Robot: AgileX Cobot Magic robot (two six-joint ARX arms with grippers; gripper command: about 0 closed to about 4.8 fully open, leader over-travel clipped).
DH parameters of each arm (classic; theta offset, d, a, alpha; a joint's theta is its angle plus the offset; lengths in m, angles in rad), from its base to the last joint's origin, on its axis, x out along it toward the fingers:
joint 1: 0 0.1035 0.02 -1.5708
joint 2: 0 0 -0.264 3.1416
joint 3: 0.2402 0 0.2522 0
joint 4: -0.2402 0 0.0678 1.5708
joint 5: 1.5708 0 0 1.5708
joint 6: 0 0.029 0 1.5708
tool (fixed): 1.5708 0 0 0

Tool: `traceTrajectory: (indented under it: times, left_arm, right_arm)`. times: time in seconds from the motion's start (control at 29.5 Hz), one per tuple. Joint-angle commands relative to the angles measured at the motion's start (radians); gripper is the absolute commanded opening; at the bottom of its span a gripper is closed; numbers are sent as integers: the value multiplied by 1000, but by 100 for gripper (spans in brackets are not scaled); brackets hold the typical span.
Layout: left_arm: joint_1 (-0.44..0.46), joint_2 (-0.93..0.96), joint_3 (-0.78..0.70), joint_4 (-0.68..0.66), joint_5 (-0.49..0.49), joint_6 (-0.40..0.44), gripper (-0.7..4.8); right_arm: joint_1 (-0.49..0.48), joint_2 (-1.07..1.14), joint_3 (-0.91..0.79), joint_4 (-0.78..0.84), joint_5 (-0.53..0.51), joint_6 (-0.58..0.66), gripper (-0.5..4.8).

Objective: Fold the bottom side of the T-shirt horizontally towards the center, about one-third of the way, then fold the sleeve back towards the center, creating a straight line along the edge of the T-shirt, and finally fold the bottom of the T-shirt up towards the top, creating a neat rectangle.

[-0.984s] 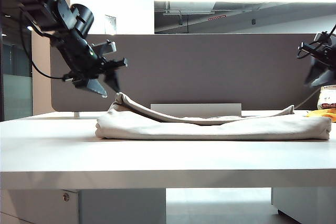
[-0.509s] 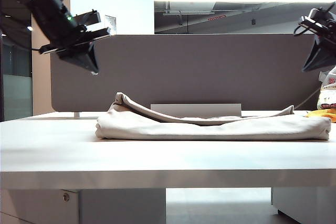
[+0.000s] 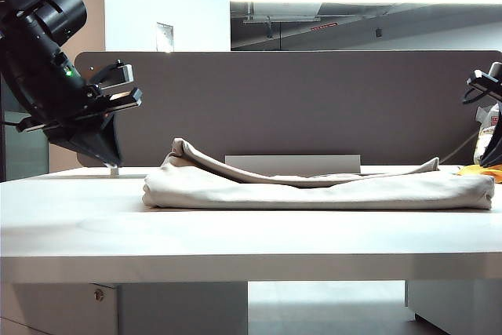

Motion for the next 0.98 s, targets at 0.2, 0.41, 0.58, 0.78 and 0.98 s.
traceTrajectory:
  times: [0.2,0.41,0.58,0.78,0.98]
  left_arm:
    - [-2,-16,-5,-34,21,3,25]
    - [-1,-142,-124,45,18,-44,21]
    - [-3,-314,-270,103,16,-88,21]
    - [-3,-472,-390,103,8,-89,21]
    - [-5,-500,-415,98,17,-121,20]
  right_arm:
    - [-11,-32,-5,-6,-16,7,12]
    - [-8,-174,-104,78,-14,4,-6]
    - [-5,-293,-183,97,-27,4,-6]
    - [11,-380,-269,105,-44,5,-6]
    - [11,-389,-292,89,-56,23,-6]
